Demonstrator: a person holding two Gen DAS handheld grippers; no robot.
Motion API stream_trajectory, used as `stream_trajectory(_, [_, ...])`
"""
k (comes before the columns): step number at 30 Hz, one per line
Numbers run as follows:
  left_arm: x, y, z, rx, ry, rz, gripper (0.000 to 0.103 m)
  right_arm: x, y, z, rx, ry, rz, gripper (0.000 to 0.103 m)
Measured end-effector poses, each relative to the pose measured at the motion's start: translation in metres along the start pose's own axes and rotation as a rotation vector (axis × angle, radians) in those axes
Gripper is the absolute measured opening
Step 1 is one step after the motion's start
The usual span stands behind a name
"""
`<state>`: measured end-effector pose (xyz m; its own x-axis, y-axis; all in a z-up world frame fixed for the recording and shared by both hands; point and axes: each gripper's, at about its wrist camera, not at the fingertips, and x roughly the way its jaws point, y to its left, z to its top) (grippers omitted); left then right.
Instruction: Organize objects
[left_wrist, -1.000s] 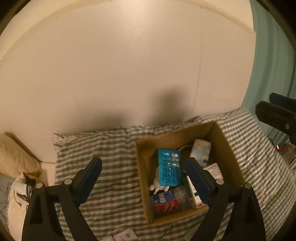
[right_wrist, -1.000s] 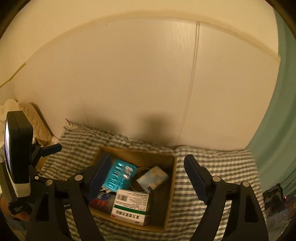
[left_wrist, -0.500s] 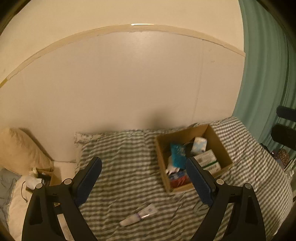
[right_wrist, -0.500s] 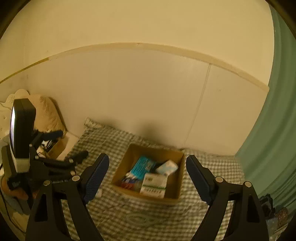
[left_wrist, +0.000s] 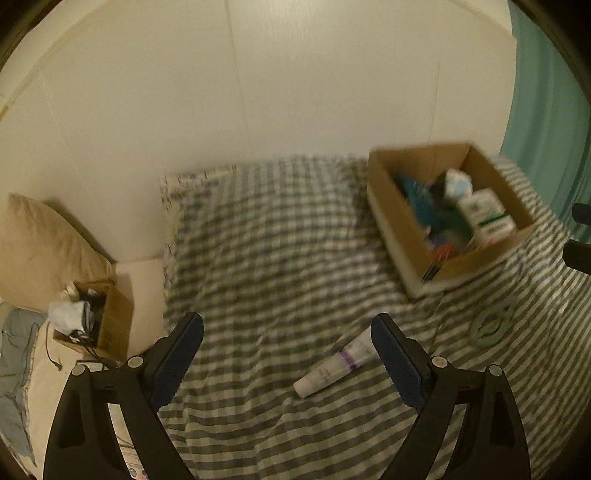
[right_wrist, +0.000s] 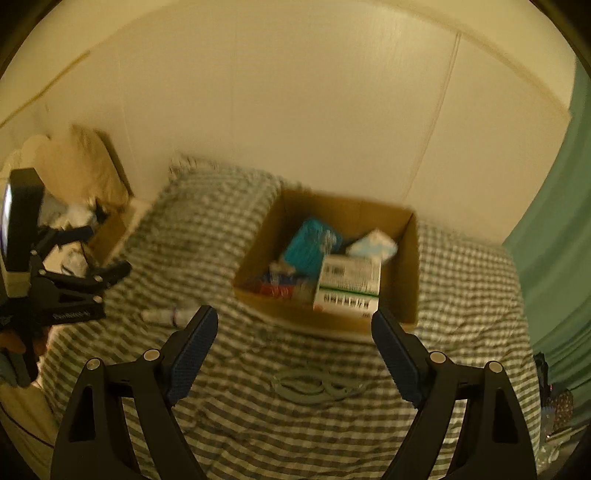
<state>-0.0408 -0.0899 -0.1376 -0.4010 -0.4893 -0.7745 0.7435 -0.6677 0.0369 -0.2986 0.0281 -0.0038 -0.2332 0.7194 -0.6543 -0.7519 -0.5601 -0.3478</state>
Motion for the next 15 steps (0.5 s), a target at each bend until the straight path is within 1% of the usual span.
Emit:
stream_trajectory(2, [0.019,-0.004,-0.008,0.018,0.034,-0.007,0.095,0.025,-0.005,-0.012,-0.019,0.062,-0.006,0.085])
stream_trajectory(4, [0.032,-0.007,-0.015,0.039,0.057,0.000,0.095,0.045,-0.009,-0.024,-0.054,0.108,-0.010,0.085])
stream_trajectory(7, [0.053,-0.014,-0.024,0.062,0.094,-0.017,0.095,0.067,-0.010,-0.039,-0.159,0.145,-0.010,0.085])
stream_trajectory(8, [0.059,-0.017,-0.027,0.069,0.109,-0.021,0.095,0.077,-0.009,-0.046,-0.209,0.164,0.001,0.085])
stream_trajectory(10, [0.071,-0.024,-0.032,0.089,0.135,-0.015,0.095,0.089,-0.008,-0.056,-0.268,0.185,0.008,0.085])
stream_trajectory(11, [0.075,-0.028,-0.034,0.102,0.141,-0.016,0.095,0.100,-0.007,-0.063,-0.294,0.217,0.023,0.085])
stream_trajectory(12, [0.080,-0.033,-0.037,0.117,0.146,-0.019,0.095,0.108,-0.006,-0.067,-0.314,0.229,0.032,0.085])
stream_trajectory(15, [0.093,-0.042,-0.040,0.117,0.172,-0.014,0.094,0.127,-0.001,-0.079,-0.376,0.285,0.066,0.085])
